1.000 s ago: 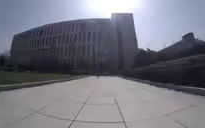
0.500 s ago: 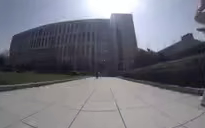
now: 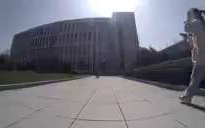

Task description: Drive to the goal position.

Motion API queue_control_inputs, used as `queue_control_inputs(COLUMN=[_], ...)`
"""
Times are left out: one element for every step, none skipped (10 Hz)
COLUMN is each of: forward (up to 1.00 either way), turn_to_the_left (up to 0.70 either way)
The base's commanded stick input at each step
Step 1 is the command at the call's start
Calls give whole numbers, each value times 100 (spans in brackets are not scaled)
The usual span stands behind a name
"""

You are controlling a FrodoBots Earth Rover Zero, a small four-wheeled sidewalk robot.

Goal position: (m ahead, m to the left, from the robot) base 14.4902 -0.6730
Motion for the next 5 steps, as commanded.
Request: queue_control_inputs(forward=[70, 70, 70, 70, 70], turn_to_the_left=[14, 10, 0, 0, 14])
